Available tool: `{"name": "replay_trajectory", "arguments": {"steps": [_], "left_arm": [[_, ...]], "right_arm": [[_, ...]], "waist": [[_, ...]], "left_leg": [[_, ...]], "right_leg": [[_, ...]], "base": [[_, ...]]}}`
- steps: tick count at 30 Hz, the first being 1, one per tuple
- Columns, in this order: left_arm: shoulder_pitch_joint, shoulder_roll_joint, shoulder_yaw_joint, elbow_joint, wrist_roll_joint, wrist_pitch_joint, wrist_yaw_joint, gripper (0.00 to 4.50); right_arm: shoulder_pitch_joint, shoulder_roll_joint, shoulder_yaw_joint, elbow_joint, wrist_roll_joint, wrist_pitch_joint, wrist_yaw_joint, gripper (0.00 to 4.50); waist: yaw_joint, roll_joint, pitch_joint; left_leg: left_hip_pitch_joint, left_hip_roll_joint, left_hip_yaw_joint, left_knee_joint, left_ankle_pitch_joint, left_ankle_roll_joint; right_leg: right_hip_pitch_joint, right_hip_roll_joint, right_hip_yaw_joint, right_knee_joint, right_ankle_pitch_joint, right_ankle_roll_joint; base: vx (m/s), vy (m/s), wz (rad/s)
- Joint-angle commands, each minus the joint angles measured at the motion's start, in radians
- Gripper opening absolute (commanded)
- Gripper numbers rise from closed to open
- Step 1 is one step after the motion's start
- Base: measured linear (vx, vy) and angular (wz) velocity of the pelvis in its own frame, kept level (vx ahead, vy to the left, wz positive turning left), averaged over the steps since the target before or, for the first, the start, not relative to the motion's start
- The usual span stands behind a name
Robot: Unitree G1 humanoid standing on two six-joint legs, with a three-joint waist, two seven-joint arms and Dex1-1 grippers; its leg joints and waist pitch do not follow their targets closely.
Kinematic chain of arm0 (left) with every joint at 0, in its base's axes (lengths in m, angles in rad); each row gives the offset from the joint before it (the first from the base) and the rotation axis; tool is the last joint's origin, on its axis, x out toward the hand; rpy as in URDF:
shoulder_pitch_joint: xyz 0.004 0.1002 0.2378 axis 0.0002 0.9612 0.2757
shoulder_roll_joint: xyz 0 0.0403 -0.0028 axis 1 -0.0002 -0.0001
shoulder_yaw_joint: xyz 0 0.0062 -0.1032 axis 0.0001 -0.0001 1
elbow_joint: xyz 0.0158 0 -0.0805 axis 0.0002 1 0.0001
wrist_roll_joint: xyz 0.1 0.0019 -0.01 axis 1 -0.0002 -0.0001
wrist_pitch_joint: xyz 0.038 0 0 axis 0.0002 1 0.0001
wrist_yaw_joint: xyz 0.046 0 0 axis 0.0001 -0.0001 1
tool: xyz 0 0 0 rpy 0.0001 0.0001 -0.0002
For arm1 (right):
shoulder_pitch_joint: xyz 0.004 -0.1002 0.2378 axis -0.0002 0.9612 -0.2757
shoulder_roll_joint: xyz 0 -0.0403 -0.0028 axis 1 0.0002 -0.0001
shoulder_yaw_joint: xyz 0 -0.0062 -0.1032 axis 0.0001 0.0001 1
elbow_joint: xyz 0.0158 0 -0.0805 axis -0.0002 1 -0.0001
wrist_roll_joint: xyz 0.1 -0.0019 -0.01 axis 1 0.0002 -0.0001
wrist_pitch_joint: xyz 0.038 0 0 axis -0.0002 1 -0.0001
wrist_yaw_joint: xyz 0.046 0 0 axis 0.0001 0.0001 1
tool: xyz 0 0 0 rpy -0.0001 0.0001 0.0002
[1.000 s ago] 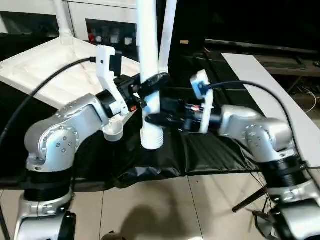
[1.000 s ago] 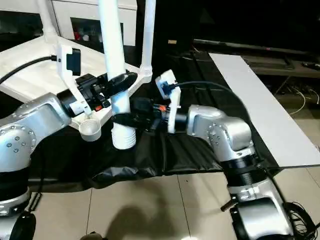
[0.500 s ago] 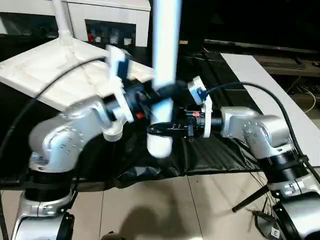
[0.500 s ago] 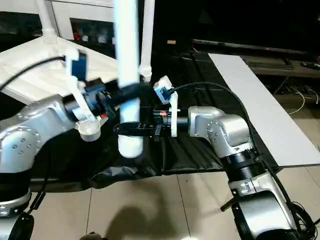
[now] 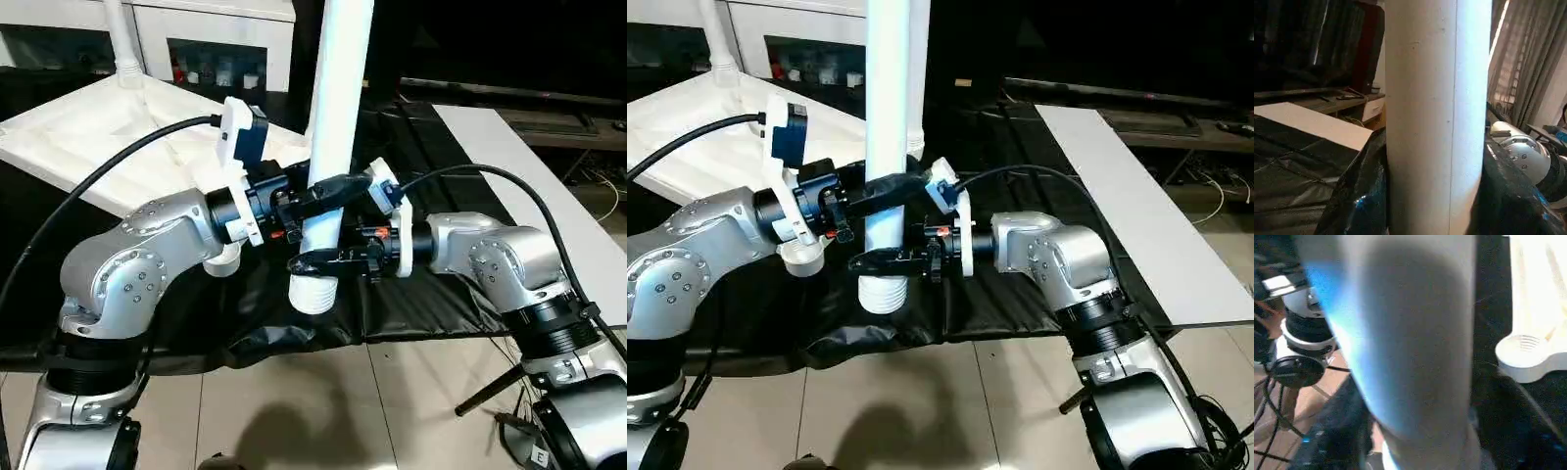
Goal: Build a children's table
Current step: Pick table leg
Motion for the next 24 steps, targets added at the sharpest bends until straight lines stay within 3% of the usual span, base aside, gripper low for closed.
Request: {"name": "replay_trajectory", "arguments": {"steps": [1,8,9,10,13,20,23,24], "left_arm": [[-0.002,0.002,-0.019,-0.020,0.010,-0.003,-0.022,1.88],[0.008,0.019,-0.040,-0.031,0.041,-0.012,-0.014,1.88],[0.009,0.011,-0.026,-0.022,0.053,0.005,0.042,2.44],[0.012,0.006,-0.013,-0.019,0.043,0.015,0.054,2.58],[0.021,-0.001,0.009,-0.011,0.039,0.012,0.071,2.76],[0.023,-0.004,0.044,0.008,0.025,0.017,0.092,3.31],[0.028,-0.012,0.054,0.009,0.057,-0.009,0.137,3.55],[0.034,-0.010,0.058,0.007,0.071,-0.012,0.156,3.64]], "right_arm": [[-0.021,-0.021,0.005,0.011,-0.033,-0.016,0.008,2.42],[-0.014,-0.015,0.011,0.009,-0.052,-0.038,0.010,2.09],[-0.009,-0.008,0.006,0.010,-0.061,-0.052,-0.008,2.06],[-0.006,-0.002,-0.001,0.009,-0.062,-0.058,-0.021,2.06],[0.011,0.025,-0.041,0.007,-0.060,-0.074,-0.062,2.01],[0.045,0.048,-0.113,-0.033,-0.021,-0.074,-0.127,1.93],[0.057,0.047,-0.155,-0.041,-0.031,-0.090,-0.186,1.92],[0.059,0.042,-0.176,-0.024,-0.051,-0.110,-0.227,1.91]], "waist": [[0.003,0.015,-0.061],[0.003,0.017,-0.060],[0.003,0.017,-0.061],[0.003,0.017,-0.061],[0.002,0.016,-0.061],[0.005,0.025,-0.062],[0.008,0.022,-0.062],[0.009,0.025,-0.062]], "left_leg": [[0.014,0.075,-0.025,-0.082,-0.059,-0.047],[0.014,0.075,-0.026,-0.083,-0.065,-0.048],[0.014,0.077,-0.027,-0.083,-0.068,-0.050],[0.015,0.076,-0.026,-0.083,-0.071,-0.053],[0.013,0.075,-0.026,-0.084,-0.064,-0.056],[0.017,0.075,-0.027,-0.086,-0.083,-0.062],[0.016,0.075,-0.026,-0.086,-0.080,-0.064],[0.016,0.076,-0.027,-0.086,-0.077,-0.068]], "right_leg": [[0.050,-0.103,0.064,-0.057,-0.082,-0.213],[0.050,-0.103,0.064,-0.058,-0.095,-0.211],[0.050,-0.102,0.064,-0.057,-0.094,-0.209],[0.049,-0.102,0.063,-0.056,-0.092,-0.213],[0.049,-0.103,0.064,-0.056,-0.085,-0.214],[0.048,-0.099,0.063,-0.056,-0.080,-0.208],[0.050,-0.100,0.063,-0.056,-0.077,-0.206],[0.049,-0.101,0.063,-0.055,-0.075,-0.204]], "base": [[0.000,0.000,0.00],[0.000,0.000,0.00],[0.000,0.000,0.00],[0.000,0.000,0.00],[0.000,0.000,0.00],[0.000,0.000,0.00],[0.000,0.000,0.00],[0.000,0.000,0.00]]}}
